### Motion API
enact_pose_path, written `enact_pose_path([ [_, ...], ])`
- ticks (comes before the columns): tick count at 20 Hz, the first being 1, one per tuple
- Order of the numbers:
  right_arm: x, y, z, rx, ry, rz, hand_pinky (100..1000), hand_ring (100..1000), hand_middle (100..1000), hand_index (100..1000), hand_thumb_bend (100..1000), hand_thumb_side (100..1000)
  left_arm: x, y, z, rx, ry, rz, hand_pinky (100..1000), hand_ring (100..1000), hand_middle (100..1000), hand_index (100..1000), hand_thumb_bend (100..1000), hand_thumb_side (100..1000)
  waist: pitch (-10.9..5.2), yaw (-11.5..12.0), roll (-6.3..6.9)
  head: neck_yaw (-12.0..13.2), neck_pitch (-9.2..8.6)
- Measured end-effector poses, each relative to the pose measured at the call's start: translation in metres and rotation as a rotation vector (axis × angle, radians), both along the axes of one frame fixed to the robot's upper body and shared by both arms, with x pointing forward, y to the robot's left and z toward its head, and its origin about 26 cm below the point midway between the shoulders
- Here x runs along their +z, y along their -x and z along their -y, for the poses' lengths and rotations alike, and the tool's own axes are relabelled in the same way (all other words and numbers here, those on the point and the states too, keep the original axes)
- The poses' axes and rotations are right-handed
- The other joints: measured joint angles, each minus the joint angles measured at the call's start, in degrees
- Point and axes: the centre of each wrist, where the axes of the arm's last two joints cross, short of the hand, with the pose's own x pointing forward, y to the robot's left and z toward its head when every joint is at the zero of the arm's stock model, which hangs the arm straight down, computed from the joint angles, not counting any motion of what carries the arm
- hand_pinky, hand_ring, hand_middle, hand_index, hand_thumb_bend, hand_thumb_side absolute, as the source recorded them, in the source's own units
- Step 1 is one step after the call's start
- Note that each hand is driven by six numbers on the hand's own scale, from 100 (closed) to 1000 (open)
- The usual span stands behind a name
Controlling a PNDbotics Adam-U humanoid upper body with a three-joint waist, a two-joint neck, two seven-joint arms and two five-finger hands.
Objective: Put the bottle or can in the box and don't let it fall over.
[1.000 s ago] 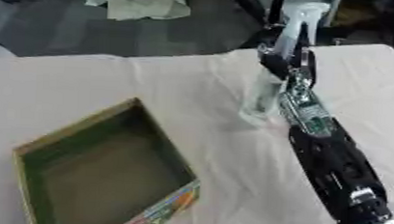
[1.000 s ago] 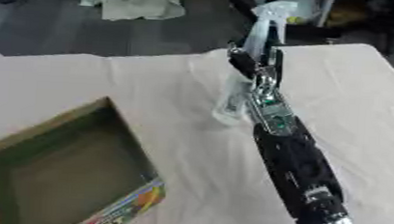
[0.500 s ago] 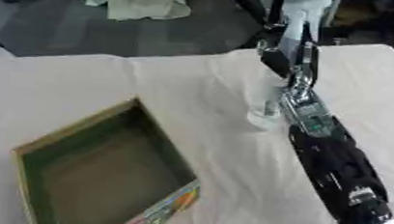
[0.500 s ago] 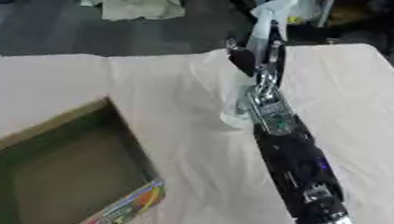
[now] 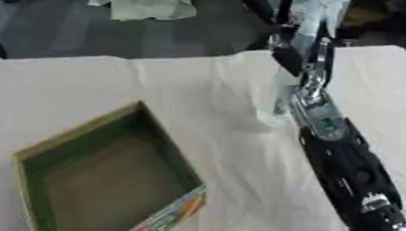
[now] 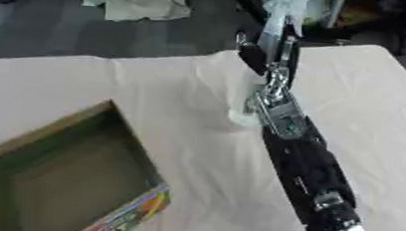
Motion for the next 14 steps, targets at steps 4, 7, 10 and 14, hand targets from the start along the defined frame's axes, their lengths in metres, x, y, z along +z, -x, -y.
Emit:
enact_pose_path([
  [4,0.007,0.003,-0.001,0.026,0.035,-0.003,100,100,144,243,354,100,0.0,0.0,0.0,0.0,0.0,0.0,796,771,700,748,572,761,-0.13,0.0,-0.08,0.1,0.23],
  [7,0.016,0.006,-0.004,0.057,0.077,0.001,100,100,147,245,353,100,0.0,0.0,0.0,0.0,0.0,0.0,796,771,700,748,572,761,-0.62,0.0,-0.36,0.3,0.61],
  [10,0.031,0.009,-0.012,0.105,0.114,0.023,100,100,152,249,350,100,0.0,0.0,0.0,0.0,0.0,0.0,796,771,700,748,571,761,-1.03,0.1,-0.53,0.5,1.04],
  [14,0.054,0.017,-0.027,0.183,0.161,0.054,100,100,155,253,347,100,0.0,0.0,0.0,0.0,-0.001,0.001,796,771,700,748,571,761,-1.5,0.3,-0.89,0.6,1.43],
])
